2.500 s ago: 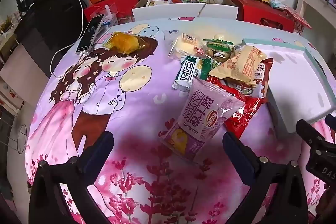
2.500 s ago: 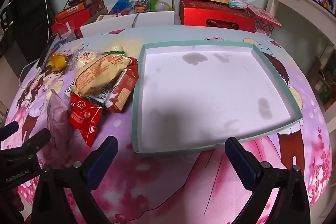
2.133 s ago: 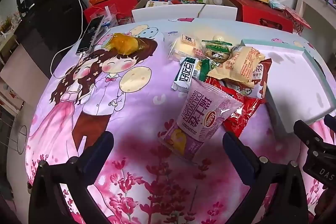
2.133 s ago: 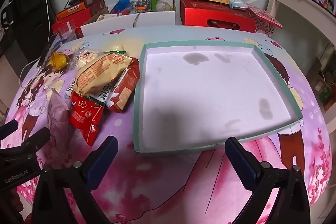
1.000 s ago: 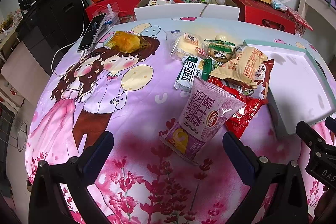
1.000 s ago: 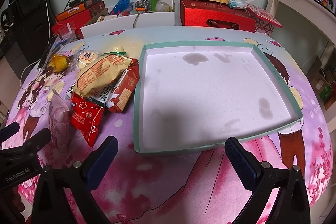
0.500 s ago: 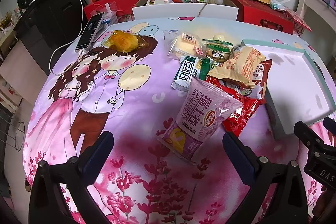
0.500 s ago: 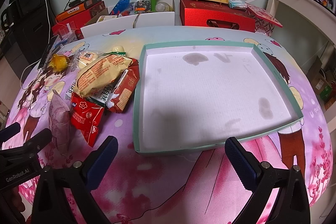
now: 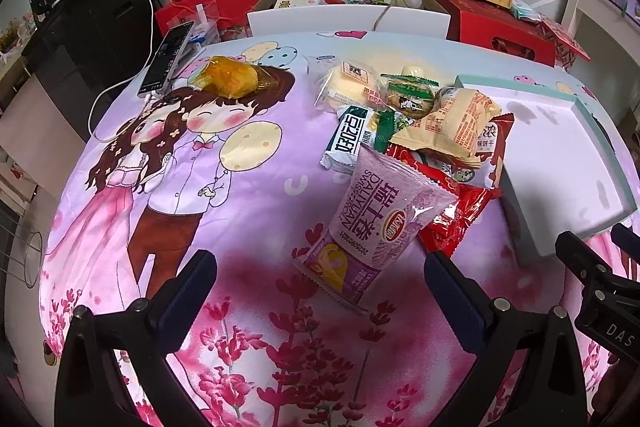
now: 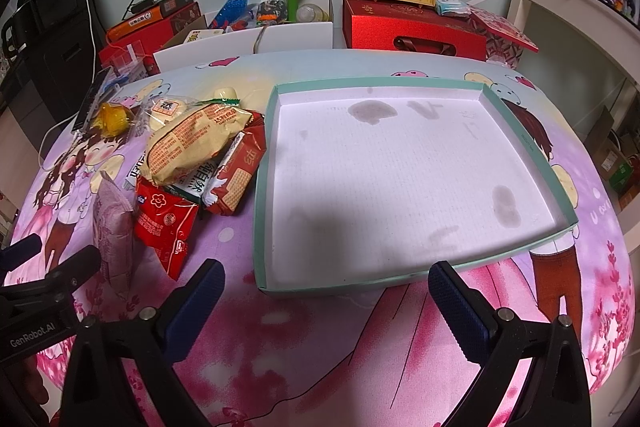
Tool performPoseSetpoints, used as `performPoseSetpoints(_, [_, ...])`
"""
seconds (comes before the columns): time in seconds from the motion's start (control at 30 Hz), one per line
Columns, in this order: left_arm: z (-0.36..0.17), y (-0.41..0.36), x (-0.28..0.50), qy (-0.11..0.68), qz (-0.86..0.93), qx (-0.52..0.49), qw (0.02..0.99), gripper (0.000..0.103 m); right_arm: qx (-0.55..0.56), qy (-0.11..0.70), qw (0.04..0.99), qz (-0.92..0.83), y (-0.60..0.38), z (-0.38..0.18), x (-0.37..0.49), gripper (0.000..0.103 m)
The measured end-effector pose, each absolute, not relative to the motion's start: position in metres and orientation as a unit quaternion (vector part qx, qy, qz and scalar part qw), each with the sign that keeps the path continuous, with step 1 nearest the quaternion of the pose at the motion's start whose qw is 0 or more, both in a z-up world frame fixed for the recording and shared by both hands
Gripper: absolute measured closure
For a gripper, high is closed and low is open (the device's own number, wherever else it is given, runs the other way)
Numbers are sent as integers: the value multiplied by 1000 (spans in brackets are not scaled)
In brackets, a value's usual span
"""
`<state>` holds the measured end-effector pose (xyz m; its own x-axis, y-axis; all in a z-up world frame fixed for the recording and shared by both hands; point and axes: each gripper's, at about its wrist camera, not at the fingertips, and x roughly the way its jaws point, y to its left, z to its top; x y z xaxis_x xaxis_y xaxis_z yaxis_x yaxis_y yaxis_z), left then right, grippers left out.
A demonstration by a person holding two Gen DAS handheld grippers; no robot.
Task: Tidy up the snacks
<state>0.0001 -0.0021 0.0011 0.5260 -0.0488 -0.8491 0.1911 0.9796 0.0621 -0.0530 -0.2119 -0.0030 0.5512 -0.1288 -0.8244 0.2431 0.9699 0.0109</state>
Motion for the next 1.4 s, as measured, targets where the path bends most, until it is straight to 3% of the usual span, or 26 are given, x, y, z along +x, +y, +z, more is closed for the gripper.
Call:
performPoseSetpoints(1.1, [-10,-19,25,489,-109,72,863,1,93,442,888,-83,-213,9,-21,0])
performPoseSetpoints(1.17, [-13,-21,27,492,-115,72,860,17,98,446,887,-69,-209,7,-15,0])
performPoseSetpoints(1.4, [-20,-23,31,504,-144,57,850,34,86,449,889,-36,-192,6,-4,0])
